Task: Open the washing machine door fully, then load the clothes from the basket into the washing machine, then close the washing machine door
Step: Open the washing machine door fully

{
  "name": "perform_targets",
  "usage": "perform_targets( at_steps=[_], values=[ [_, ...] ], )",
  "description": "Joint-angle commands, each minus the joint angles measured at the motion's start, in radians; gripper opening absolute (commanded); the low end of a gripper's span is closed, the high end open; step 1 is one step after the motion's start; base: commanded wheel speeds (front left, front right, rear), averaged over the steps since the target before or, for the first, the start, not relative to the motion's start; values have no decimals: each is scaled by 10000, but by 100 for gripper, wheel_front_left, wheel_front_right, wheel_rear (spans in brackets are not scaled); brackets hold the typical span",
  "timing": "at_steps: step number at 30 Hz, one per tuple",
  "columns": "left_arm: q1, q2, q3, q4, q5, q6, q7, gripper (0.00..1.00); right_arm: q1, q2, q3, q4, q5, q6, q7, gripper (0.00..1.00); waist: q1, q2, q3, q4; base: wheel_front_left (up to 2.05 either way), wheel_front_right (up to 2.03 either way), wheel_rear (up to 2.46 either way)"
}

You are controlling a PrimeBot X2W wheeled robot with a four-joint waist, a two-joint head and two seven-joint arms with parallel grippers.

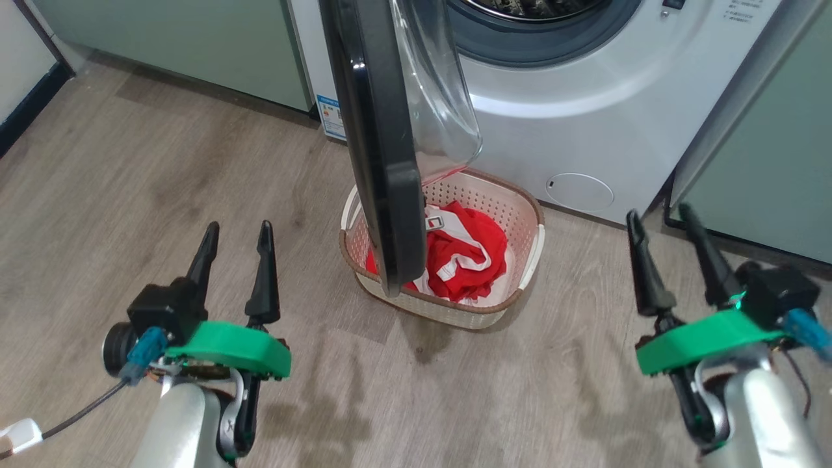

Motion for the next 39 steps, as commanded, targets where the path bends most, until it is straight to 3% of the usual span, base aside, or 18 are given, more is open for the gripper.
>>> perform_targets(
  at_steps=[1,12,33,35,36,37,38,39],
  values=[
    [-190,177,258,-308,60,17,-34,100,-153,18,270,-182,-129,0,-132,100,0,0,0,4,0,0,0],
    [-164,259,173,-245,39,79,-35,100,-382,51,492,683,-653,0,-436,100,0,0,-32,-16,0,0,0],
    [-193,304,45,-198,-103,174,-31,100,-727,14,564,850,-599,0,-499,100,0,0,66,-45,0,0,0],
    [-189,315,19,-184,-106,191,-32,81,-729,16,565,851,-510,0,-499,100,0,0,54,-30,0,0,0],
    [-187,320,10,-176,-109,195,-32,77,-732,11,561,851,-513,0,-495,100,0,0,55,-26,0,0,0],
    [-187,327,-2,-165,-114,192,-32,49,-738,9,557,849,-514,0,-493,100,0,0,58,-22,0,0,0],
    [-190,347,-33,-149,-106,173,-18,0,-744,10,552,849,-510,0,-492,100,0,0,56,-18,0,0,0],
    [-194,373,-64,-133,-92,158,6,0,-752,10,550,848,-502,0,-488,100,0,0,56,-17,0,0,0]
  ],
)
